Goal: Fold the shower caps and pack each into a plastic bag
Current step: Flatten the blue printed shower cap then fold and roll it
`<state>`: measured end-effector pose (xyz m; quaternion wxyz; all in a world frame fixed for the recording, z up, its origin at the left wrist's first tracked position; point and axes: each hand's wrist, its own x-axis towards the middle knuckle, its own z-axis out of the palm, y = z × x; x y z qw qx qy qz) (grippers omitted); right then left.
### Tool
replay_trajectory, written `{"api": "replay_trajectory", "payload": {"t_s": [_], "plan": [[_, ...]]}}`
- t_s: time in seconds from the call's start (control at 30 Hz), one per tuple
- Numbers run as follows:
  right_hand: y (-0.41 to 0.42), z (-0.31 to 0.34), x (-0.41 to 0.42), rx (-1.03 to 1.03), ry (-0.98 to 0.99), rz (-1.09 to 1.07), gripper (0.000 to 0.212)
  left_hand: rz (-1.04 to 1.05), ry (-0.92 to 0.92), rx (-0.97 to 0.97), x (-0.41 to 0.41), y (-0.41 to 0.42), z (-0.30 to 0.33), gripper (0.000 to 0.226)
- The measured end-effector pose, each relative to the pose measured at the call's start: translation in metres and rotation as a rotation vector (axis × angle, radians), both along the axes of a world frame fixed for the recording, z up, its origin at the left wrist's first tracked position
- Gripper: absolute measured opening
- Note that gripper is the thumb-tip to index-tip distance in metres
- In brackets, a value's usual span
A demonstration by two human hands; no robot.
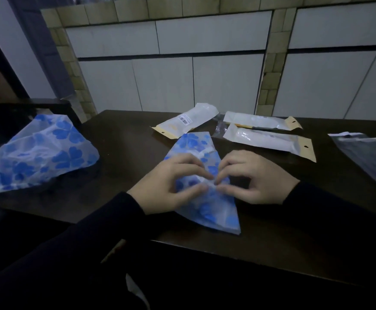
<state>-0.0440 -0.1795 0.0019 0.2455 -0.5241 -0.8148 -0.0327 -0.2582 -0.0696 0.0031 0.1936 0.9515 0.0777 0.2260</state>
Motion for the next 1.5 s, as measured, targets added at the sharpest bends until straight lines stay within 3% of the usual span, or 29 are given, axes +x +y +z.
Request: {"api": "replay_trajectory", "payload": {"t_s": [0.1, 0.17, 0.27, 0.53, 0.6, 0.7, 0.83, 0.93, 1.0, 1.1, 1.23, 1.3, 1.4, 1.5], "plan": [[-0.022, -0.005, -0.002, -0.111, -0.02, 0.084, 0.027, -0.128, 0.107, -0.025, -0.005, -0.017, -0.005, 0.03], [-0.034, -0.009, 0.001, -0.246, 0.046, 0.083, 0.026, -0.128, 0.213, -0.05, -0.007, -0.016, -0.011, 0.038], [-0.043, -0.01, 0.006, -0.315, 0.061, 0.078, 0.031, -0.106, 0.224, -0.169, -0.006, -0.013, -0.011, 0.039], [-0.045, -0.015, -0.002, -0.148, -0.019, 0.043, 0.031, -0.1, 0.215, -0.141, -0.004, -0.016, -0.006, 0.042], [-0.044, -0.016, -0.003, -0.125, 0.047, -0.007, 0.034, -0.085, 0.198, -0.129, -0.006, -0.016, -0.008, 0.04], [-0.041, -0.018, -0.003, -0.168, 0.197, -0.125, 0.028, -0.083, 0.159, -0.105, -0.005, -0.018, -0.009, 0.01], [-0.038, -0.02, -0.002, -0.223, 0.331, -0.174, 0.016, 0.0, 0.151, -0.2, -0.003, -0.018, -0.007, 0.014], [-0.037, -0.021, -0.003, -0.235, 0.386, -0.171, 0.036, 0.042, 0.197, -0.297, -0.002, -0.017, -0.005, 0.009], [-0.035, -0.021, -0.005, -0.227, 0.364, -0.221, 0.038, 0.054, 0.25, -0.304, 0.0, -0.018, -0.002, 0.008], [-0.035, -0.022, -0.009, -0.202, 0.314, -0.298, 0.027, 0.091, 0.262, -0.251, 0.002, -0.018, -0.003, 0.009], [-0.037, -0.025, -0.013, -0.136, 0.247, -0.359, 0.021, 0.043, 0.135, -0.1, 0.002, -0.02, -0.009, 0.009], [-0.036, -0.023, -0.012, -0.067, 0.263, -0.343, 0.021, -0.018, 0.096, 0.041, 0.001, -0.021, -0.01, 0.002], [-0.036, -0.02, -0.009, 0.004, 0.115, -0.236, 0.023, -0.002, 0.098, 0.301, 0.0, -0.018, -0.013, 0.016], [-0.036, -0.02, -0.004, -0.025, -0.04, -0.151, 0.034, -0.041, 0.104, 0.182, -0.002, -0.015, -0.013, 0.024]]}}
